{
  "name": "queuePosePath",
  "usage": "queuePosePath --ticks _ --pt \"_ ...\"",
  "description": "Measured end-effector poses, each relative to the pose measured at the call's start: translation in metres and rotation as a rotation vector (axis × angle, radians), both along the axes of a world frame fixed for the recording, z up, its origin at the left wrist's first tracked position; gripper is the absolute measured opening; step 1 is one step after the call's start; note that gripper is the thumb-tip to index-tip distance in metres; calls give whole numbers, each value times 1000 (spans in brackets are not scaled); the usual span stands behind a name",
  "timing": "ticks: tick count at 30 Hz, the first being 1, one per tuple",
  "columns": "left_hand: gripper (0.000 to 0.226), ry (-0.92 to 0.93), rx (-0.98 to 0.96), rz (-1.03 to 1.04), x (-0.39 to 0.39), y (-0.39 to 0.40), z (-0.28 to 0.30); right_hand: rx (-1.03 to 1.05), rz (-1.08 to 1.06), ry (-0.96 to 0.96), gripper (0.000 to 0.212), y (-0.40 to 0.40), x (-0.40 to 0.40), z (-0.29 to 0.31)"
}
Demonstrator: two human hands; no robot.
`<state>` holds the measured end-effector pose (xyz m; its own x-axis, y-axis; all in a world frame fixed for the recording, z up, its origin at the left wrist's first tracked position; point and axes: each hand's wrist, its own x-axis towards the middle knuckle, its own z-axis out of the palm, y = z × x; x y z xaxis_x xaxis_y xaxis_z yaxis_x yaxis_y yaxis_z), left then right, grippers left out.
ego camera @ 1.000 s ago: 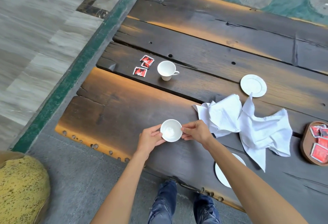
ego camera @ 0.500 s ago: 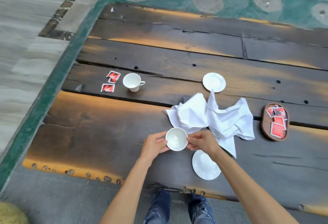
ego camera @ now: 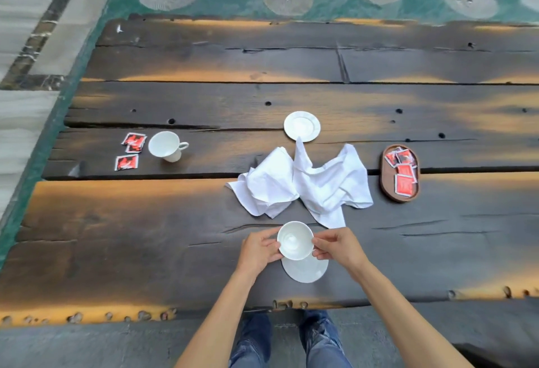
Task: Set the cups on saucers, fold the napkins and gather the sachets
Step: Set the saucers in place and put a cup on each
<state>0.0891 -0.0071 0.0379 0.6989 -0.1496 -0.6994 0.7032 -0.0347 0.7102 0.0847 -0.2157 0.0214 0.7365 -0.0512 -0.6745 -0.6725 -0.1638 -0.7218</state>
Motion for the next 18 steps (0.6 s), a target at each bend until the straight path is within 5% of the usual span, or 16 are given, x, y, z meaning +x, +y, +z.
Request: queuePosePath --ticks 18 --pt "41 26 58 -12 -19 -28 -12 11 -107 64 13 -24 -28 -22"
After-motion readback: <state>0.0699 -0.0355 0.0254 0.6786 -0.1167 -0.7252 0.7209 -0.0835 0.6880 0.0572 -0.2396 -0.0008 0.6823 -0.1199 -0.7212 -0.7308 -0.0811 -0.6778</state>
